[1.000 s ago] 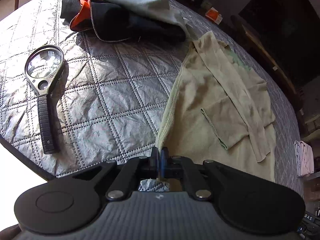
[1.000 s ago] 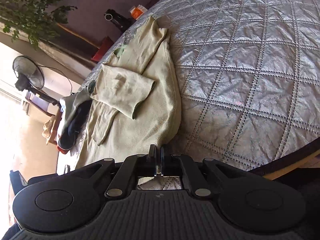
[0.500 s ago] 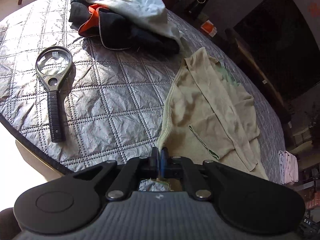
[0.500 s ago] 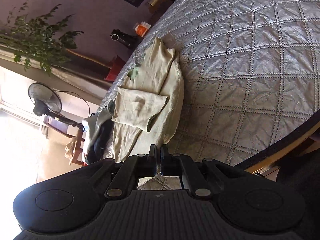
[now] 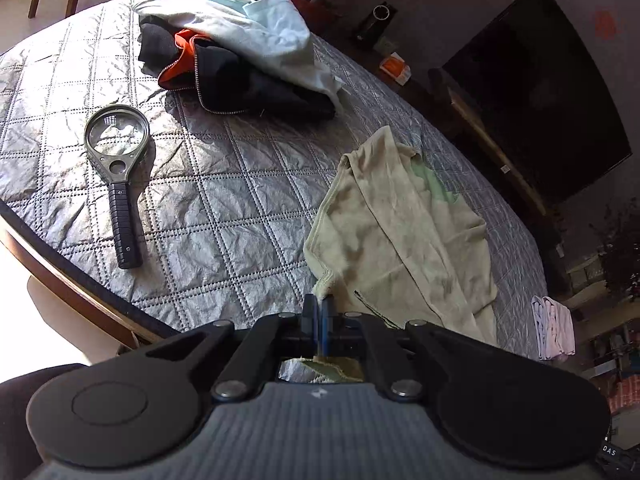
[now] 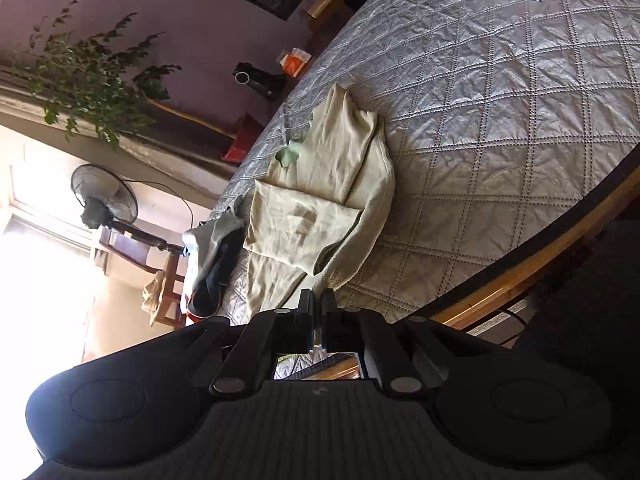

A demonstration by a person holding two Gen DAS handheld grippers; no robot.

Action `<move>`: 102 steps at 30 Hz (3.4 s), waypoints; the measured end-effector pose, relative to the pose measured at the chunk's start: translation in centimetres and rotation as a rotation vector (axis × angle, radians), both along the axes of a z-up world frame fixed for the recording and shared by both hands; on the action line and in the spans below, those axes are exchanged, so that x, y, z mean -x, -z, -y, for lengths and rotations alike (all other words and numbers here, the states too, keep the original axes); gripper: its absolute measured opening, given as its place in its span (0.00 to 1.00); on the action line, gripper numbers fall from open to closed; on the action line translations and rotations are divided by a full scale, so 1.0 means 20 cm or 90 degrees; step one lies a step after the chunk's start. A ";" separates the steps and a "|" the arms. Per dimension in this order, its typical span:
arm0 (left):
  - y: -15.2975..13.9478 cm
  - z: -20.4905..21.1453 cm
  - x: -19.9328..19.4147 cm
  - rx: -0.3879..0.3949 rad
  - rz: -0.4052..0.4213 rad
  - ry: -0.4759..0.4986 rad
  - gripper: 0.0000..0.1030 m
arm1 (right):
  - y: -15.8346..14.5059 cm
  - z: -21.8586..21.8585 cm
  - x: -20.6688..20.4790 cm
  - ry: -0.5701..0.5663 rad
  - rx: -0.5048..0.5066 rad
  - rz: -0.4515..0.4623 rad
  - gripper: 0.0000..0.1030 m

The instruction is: Fold clothes

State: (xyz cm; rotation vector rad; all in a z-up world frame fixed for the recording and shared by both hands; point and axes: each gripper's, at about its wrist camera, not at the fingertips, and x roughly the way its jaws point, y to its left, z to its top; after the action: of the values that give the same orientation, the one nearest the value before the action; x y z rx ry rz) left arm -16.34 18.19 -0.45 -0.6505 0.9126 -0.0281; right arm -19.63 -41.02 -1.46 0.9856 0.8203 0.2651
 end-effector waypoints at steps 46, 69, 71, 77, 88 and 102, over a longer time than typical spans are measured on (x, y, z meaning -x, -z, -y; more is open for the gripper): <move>0.22 0.18 -1.17 -0.053 0.086 -0.061 0.10 | 0.08 -0.17 -1.11 0.030 0.390 0.143 0.20; 0.22 0.16 -1.12 -0.126 0.081 -0.062 0.12 | 0.09 -0.94 -1.36 -0.347 0.533 0.215 0.33; 0.22 0.14 -1.11 -0.125 0.078 -0.069 0.12 | 0.12 -1.10 -1.36 -0.411 0.511 0.230 0.37; 0.21 0.17 -1.09 -0.172 0.081 -0.049 0.14 | 0.16 -1.39 -1.61 -0.451 0.494 0.219 0.43; 0.21 0.39 -1.17 -0.169 0.132 0.124 0.18 | 0.02 -0.93 -1.42 -0.278 0.487 0.170 0.51; 0.33 0.55 -1.35 -0.218 0.106 0.175 0.07 | 0.18 -0.53 -1.31 -0.161 0.543 0.110 0.09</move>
State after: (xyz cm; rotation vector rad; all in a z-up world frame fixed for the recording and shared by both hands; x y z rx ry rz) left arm 10.56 7.29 -7.05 -0.1991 0.8152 -0.1653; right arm 6.50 -30.52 -5.12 0.0586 0.7890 0.1818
